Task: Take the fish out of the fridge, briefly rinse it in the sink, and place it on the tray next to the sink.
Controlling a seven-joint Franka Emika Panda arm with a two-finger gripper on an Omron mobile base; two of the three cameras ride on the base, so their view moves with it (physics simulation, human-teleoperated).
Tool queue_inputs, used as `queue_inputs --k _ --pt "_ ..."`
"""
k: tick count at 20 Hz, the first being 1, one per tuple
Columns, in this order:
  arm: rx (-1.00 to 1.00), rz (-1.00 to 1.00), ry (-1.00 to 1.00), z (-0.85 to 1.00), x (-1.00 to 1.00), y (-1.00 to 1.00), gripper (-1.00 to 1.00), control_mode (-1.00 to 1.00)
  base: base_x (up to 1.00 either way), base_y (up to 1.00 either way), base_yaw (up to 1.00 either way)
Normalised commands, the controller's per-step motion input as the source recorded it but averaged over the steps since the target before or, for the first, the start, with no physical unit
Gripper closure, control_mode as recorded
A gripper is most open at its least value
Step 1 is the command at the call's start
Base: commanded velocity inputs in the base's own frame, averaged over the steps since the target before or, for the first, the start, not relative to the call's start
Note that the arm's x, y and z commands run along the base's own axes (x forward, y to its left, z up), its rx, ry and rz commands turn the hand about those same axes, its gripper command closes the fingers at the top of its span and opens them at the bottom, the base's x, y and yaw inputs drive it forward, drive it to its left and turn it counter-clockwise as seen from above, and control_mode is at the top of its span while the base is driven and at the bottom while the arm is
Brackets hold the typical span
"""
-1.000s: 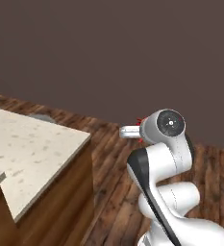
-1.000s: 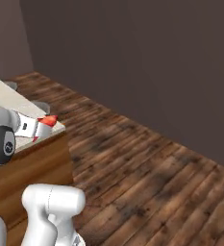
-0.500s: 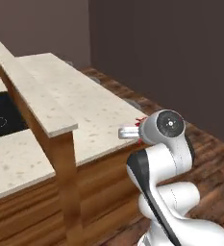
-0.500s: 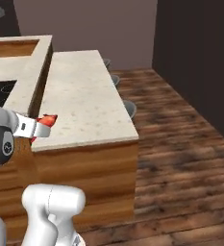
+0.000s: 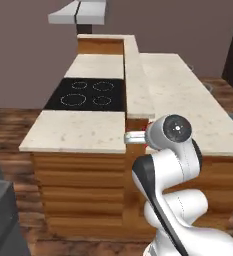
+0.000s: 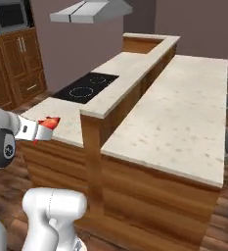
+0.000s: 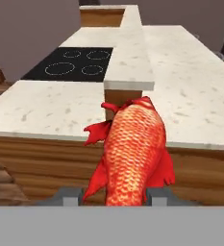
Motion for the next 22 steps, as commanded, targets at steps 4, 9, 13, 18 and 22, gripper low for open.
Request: queue_inputs --k 4,9,13,18,22 --pt "0.0 0.0 0.0 0.0 0.0 0.0 1.0 1.0 0.0 0.0 0.97" --pt "0.0 0.0 0.0 0.0 0.0 0.0 1.0 1.0 0.06 0.0 0.96" --pt "0.0 0.0 0.0 0.0 0.0 0.0 1.0 1.0 0.67 -0.03 0.8" --pt "0.0 0.0 0.0 0.0 0.0 0.0 1.0 1.0 0.82 -0.75 0.46" --pt "0.0 0.0 0.0 0.0 0.0 0.0 1.0 1.0 0.6 -0.7 0.35"
